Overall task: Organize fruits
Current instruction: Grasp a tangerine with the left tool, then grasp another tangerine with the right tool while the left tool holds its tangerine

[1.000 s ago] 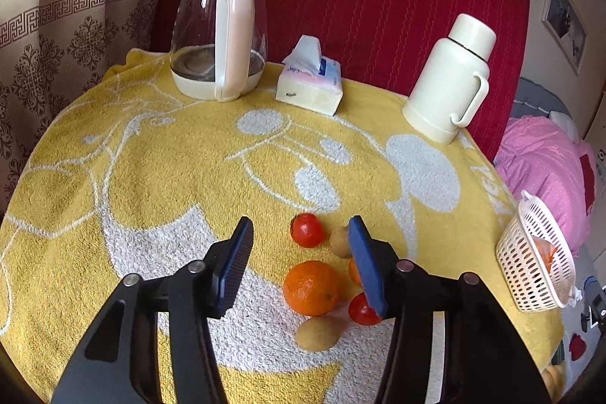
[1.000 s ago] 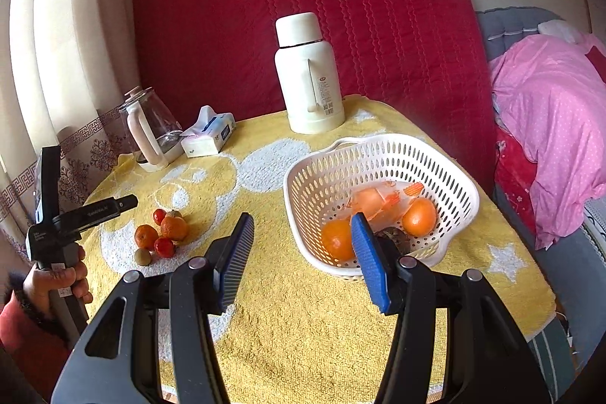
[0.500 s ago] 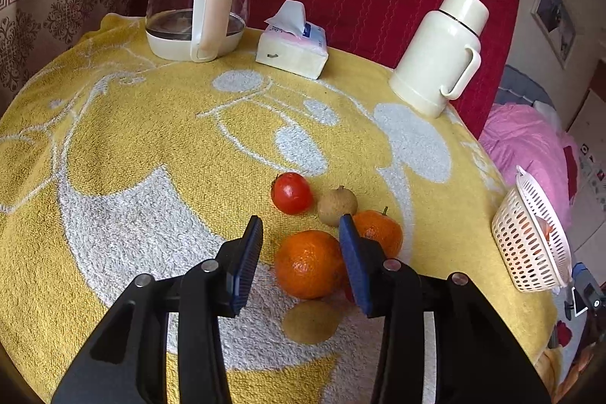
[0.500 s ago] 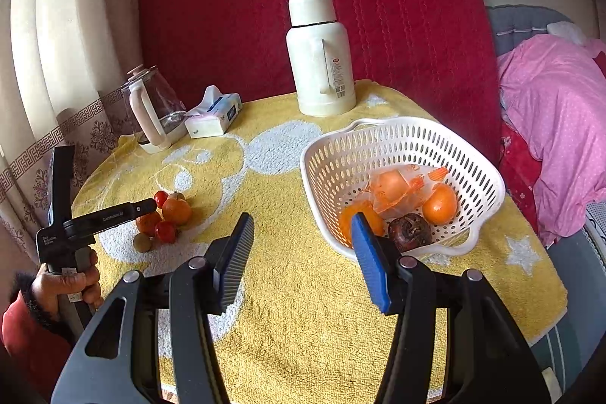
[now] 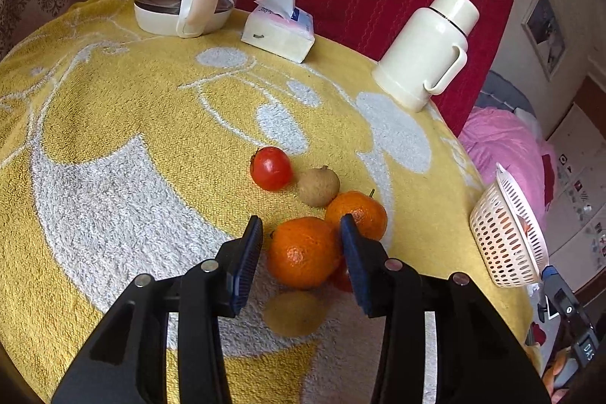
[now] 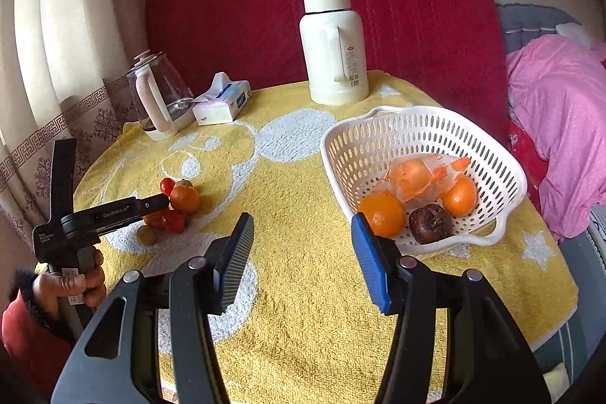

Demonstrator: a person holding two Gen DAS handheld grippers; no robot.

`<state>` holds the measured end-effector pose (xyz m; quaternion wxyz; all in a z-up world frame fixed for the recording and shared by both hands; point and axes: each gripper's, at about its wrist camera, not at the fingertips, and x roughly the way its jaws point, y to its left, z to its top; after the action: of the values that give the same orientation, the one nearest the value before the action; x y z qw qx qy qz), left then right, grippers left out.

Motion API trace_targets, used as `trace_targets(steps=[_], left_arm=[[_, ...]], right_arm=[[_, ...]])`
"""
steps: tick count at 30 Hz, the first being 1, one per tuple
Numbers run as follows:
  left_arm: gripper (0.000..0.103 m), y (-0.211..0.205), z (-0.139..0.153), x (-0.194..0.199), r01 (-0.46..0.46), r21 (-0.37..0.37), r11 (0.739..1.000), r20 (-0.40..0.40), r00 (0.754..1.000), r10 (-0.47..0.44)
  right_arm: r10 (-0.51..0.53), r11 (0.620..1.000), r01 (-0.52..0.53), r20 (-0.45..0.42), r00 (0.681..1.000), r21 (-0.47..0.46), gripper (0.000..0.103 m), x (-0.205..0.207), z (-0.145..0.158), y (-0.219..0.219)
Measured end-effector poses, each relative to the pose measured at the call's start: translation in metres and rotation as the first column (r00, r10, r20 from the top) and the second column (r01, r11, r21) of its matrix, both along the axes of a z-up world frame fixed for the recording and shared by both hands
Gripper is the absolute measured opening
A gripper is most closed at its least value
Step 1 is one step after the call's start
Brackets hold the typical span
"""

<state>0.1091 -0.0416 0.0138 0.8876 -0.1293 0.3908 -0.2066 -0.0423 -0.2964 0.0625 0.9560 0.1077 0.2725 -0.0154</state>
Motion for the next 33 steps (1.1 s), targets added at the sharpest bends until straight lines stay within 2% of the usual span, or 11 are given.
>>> trace_targets(steps=[11,13,18,25,29,33], left_arm=[[0.043,-0.001,-0.003,0.003,0.010,-0.004,1.000,-0.020,1.000,-0.010],[0.038,-0.002,-0.003,0.003,0.016,-0.006,1.000,-0.016,1.000,-0.016],[0.038,-0.001,0.000,-0.002,0.009,-0.011,1.000,0.011,1.000,-0.009],[0.038,0.021,0.018,-0.010,-0.110,-0.008,0.994,0.102,0.989,0.110],[0.038,0.034,0.028,-0.014,-0.203,0.020,0.979,0.157,0.968,0.197],[0.038,0.042,0.034,-0.018,-0.256,0.036,0.966,0.194,0.950,0.245]], right_arm=[[0.003,1.000,-0.003,-0.010,1.000,0.003,0.055,0.003,-0.004,0.002],[0.002,1.000,-0.002,-0.012,1.000,0.004,0.055,0.004,-0.004,0.003],[0.003,1.000,-0.003,-0.014,1.000,-0.003,0.055,0.005,-0.004,0.005],[0.042,0.998,-0.043,-0.025,0.999,-0.047,0.055,0.013,0.001,0.019],[0.121,0.992,-0.122,-0.061,0.991,-0.020,0.055,0.032,0.000,0.033],[0.185,0.983,-0.184,-0.109,0.977,0.015,0.055,0.060,-0.008,0.049]])
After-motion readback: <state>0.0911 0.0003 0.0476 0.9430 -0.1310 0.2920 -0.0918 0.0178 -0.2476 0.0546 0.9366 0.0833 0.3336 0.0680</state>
